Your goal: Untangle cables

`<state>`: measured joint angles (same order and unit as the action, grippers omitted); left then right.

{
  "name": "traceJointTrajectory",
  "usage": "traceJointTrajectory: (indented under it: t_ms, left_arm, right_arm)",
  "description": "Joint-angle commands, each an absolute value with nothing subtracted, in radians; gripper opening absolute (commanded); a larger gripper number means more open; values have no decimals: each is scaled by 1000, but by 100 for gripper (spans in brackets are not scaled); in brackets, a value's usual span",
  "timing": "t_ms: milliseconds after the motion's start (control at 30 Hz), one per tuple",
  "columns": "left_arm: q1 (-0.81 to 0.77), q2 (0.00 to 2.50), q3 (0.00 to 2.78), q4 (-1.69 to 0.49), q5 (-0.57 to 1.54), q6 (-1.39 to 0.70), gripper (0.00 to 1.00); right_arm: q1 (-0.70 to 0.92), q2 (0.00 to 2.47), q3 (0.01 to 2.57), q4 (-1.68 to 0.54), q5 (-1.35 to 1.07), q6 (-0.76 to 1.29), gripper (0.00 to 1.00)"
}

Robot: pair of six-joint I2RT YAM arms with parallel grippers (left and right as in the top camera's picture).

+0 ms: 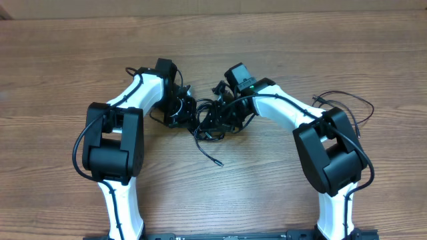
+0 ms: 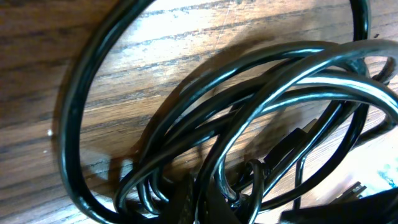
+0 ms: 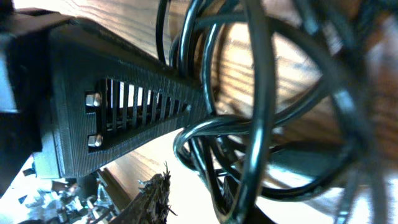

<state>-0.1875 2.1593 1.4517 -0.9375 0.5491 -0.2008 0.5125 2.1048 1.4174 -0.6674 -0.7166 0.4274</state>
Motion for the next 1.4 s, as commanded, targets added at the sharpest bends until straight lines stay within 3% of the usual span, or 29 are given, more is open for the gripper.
traceJointTrajectory:
  t_ms: [0,467,767,933,1100,1367]
  left_arm:
    - [-191,2180,1415,-932,492,-204,4]
    - [-189,2180,1415,-931,569,-207,4]
    - [-189,2180,1415,-937,651,-202,4]
    - [-169,2180,1415,-953,744,-156,4]
    - [-126,2180,1416,-972,848,-104,4]
    - [-103,2180,1416,-1018,748,-97,4]
  right_arm:
    - [533,2088,1422,-664,-720,531,27]
    - [546,2088,1421,-633,-760,687,27]
    - [540,2088,1421,-632,-853,661,28]
    - [506,2087,1421,-620,-1101,564,28]
    - [468,2087,1421,-664,-995,495,28]
    - [448,2088,1421,-673,-714,463,28]
